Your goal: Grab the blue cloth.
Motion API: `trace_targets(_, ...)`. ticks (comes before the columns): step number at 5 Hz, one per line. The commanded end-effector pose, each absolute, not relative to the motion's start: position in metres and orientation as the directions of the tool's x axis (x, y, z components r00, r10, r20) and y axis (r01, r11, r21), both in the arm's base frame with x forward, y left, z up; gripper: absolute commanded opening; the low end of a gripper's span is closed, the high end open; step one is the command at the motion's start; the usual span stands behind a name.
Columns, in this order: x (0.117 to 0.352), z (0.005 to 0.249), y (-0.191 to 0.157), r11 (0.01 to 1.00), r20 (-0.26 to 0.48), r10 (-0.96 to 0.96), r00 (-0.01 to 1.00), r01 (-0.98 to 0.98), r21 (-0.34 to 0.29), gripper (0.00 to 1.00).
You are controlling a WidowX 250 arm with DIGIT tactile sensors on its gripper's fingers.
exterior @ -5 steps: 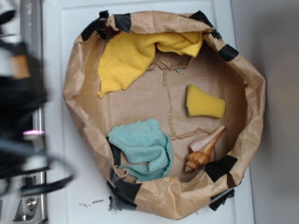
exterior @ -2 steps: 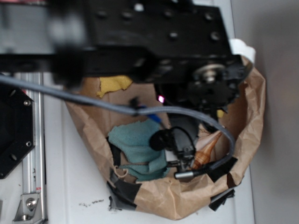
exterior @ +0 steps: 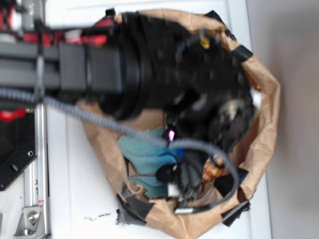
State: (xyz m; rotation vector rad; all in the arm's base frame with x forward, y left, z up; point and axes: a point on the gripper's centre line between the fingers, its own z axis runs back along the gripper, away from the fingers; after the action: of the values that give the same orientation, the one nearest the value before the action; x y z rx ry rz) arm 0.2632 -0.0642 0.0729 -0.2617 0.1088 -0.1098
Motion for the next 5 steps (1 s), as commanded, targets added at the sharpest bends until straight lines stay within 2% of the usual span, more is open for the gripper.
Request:
trace_targets(1,0.254,0.039,-0.1,0.938,-0.048,-0.268,0.962,0.249,-0.242,1.0)
trace_targets(2,0.248,0.022,-0.108,0.915,-0.005,-0.321,0.947,0.309,-0.261,1.0)
trace_targets(3,0.243,0.027,-0.1,0.915,0.006,-0.331,0.944,0.323,-0.241,0.0)
trace_targets(4,0.241,0.046,-0.086,0.92,0.03,-0.331,0.943,0.33,-0.214,0.0)
trace_targets(5,0.239,0.065,-0.072,0.935,0.05,-0.313,0.948,0.317,-0.158,0.0)
